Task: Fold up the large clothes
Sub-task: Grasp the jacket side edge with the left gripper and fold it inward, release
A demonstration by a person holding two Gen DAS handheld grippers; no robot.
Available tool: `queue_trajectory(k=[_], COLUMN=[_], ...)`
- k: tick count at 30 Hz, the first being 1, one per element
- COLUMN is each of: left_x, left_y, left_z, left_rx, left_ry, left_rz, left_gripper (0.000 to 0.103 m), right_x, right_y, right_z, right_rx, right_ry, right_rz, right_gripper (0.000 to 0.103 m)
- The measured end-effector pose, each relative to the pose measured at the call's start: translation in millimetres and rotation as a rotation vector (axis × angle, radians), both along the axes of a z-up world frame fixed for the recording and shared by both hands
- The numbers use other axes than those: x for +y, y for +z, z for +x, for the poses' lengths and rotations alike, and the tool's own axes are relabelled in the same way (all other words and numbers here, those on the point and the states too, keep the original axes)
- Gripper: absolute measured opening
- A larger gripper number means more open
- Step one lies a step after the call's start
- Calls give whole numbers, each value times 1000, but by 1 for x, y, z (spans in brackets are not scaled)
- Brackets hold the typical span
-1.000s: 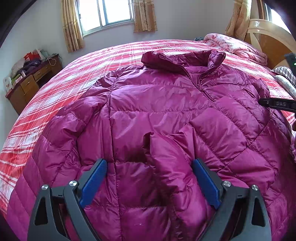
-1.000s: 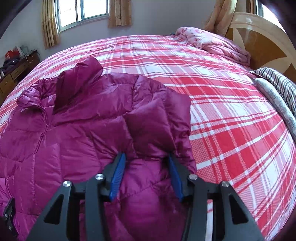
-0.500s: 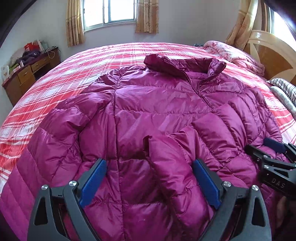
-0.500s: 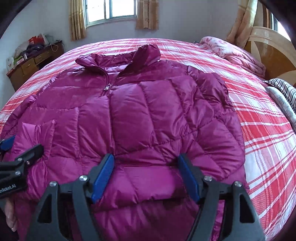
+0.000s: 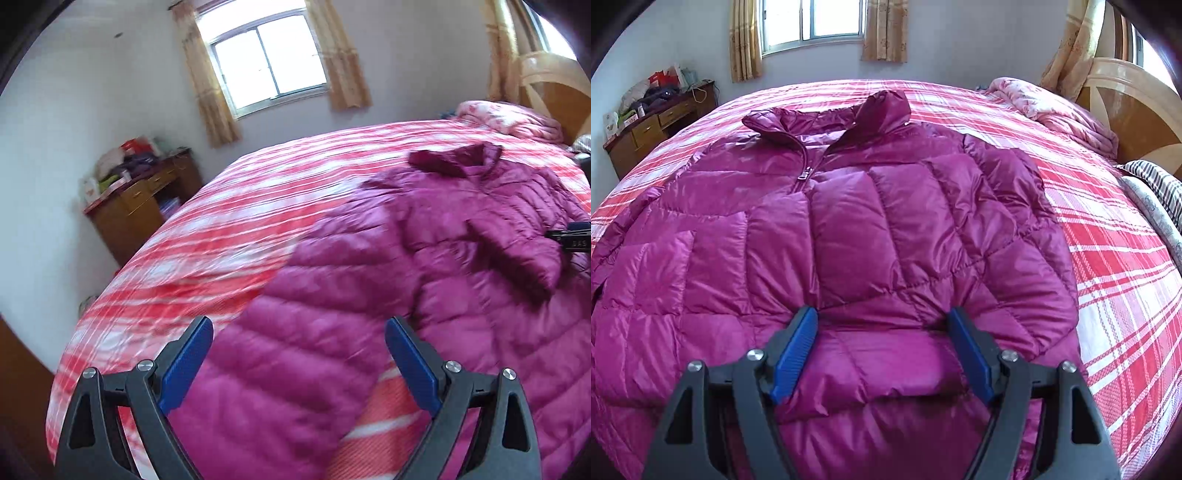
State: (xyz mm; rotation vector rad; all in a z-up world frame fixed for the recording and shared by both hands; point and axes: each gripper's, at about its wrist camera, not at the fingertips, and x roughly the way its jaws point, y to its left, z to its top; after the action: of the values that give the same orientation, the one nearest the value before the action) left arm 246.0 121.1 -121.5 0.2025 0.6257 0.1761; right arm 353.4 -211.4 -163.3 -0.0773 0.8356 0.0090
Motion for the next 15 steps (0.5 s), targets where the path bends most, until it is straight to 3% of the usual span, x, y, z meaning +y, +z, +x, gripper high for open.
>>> queue_trajectory(k=[7,10,15], left_x=[67,81,86], left_y=[-16,-28,-43], left_z=[-24,-19,-10], left_rx=[46,101,149], left_ry=[211,247,217], left_rz=[-100,-171,-280], left_gripper=[95,95,95], right_x=[1,1,1], right_y=[0,1,1], right_z=[-3,-4,-5], right_rx=[-8,-11,-14], right_ry=[-7,-9,-12], right_rz=[-19,-24,-27], right_gripper=[79,80,81])
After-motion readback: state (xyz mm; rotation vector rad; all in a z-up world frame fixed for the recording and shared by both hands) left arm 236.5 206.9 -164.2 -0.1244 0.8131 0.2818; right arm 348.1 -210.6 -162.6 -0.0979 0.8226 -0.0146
